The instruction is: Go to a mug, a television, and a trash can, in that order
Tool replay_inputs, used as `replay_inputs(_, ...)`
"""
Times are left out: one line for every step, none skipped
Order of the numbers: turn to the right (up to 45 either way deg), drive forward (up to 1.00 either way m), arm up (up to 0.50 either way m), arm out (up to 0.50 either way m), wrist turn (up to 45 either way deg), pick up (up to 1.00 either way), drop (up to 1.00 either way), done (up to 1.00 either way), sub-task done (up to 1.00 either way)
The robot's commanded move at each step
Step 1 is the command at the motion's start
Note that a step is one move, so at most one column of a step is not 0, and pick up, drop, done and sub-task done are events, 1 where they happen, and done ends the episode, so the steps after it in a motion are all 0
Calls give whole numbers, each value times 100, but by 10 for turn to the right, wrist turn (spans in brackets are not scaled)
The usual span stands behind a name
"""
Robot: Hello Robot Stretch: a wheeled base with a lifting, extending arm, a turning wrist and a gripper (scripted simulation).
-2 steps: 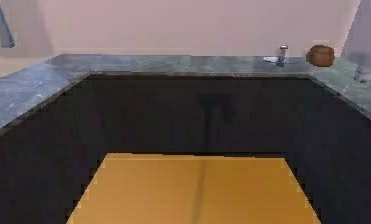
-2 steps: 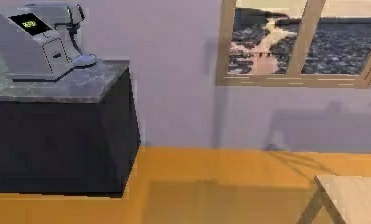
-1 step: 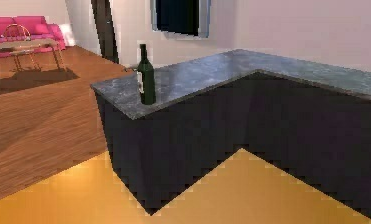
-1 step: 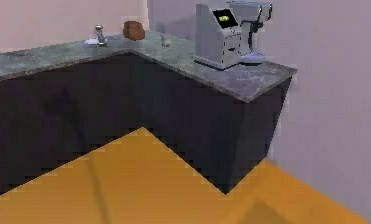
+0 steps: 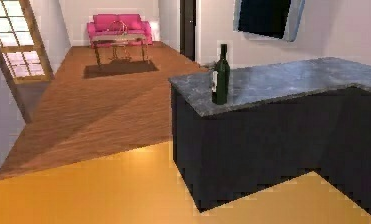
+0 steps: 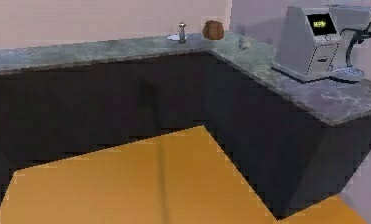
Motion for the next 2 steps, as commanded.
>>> replay_inputs(0, 45, 0, 0, 0, 0, 0, 0, 0)
replay_inputs(-450, 0, 0, 0, 0, 0, 0, 0, 0)
